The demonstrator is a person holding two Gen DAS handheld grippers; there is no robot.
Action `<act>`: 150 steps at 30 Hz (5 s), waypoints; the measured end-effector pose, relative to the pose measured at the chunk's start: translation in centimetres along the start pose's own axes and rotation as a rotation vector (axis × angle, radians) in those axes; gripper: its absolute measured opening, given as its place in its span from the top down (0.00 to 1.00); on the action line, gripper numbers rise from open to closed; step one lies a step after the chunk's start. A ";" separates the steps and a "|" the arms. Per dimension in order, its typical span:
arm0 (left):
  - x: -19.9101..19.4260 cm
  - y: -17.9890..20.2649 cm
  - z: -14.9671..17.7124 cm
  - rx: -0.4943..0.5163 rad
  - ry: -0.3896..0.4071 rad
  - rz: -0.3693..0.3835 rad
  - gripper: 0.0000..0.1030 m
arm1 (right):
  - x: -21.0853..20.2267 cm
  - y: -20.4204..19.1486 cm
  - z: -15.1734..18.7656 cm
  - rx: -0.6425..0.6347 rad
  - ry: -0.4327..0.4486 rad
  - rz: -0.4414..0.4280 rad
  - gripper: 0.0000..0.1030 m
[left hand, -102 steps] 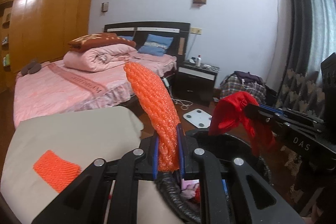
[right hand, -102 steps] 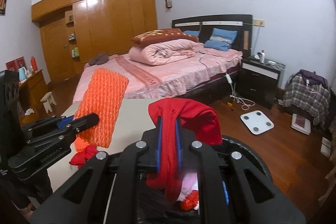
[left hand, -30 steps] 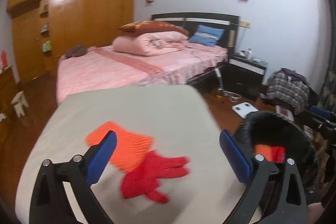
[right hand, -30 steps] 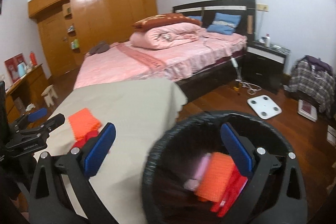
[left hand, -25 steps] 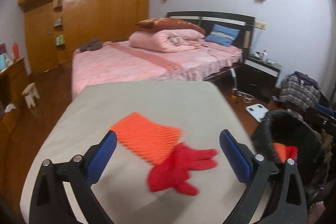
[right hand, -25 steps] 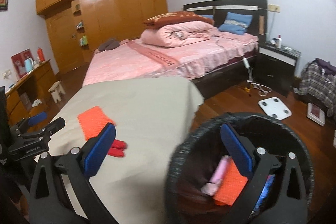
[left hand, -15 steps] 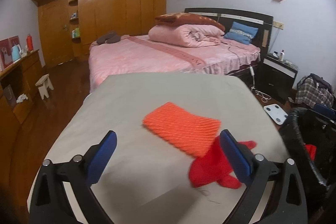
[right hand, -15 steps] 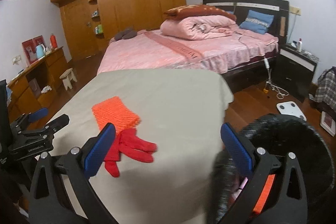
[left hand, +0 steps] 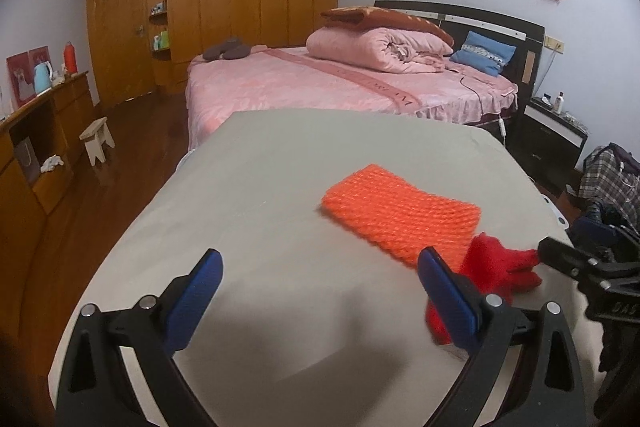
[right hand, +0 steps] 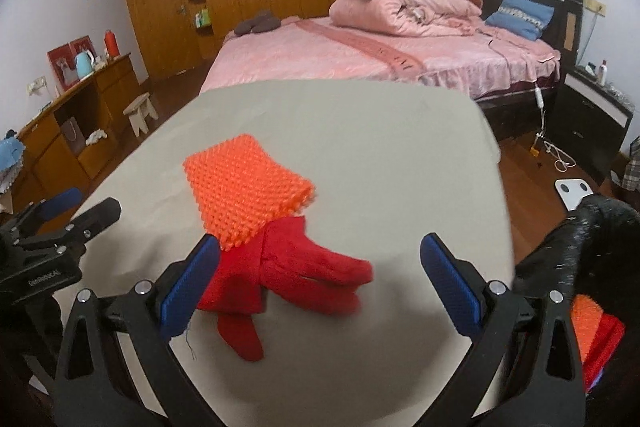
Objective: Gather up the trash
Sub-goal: 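Grasp the red glove with the right tool, then grasp the orange mesh pad with the left tool while the right tool holds the red glove, then carry the orange pad and red glove over the black bin with both tools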
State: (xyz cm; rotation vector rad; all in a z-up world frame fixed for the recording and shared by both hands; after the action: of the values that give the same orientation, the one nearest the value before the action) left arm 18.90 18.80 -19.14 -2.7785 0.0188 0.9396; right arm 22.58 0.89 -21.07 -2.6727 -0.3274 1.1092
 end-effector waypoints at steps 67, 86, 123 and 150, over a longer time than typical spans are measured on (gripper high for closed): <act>8.3 10.4 -0.5 -0.035 -0.161 0.237 0.68 | 0.4 4.6 -0.7 0.033 -0.075 0.011 0.89; 2.9 10.5 -3.5 0.026 -0.051 0.212 0.74 | -2.2 4.2 -1.8 0.043 -0.029 -0.013 0.89; -8.2 14.7 -10.4 0.092 0.158 0.273 0.74 | -16.6 6.0 -7.8 0.049 0.220 -0.028 0.89; -14.2 24.3 -13.4 0.219 0.272 0.434 0.74 | -25.6 14.9 -7.0 0.137 0.350 0.115 0.89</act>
State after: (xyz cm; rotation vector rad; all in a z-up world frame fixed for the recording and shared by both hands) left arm 13.71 -8.45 -4.84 -2.7157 0.7436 0.5844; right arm 11.74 -21.49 -3.64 -2.7207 -0.0340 0.6433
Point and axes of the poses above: each gripper's, at about its wrist camera, not at the fingertips, and x roughly the way its jaws point, y to its right, z to its underside, the point moved 10 cm from there along x, roughly the way its jaws point, and after that the axes turned 15 degrees about x, right-handed, at the moved point
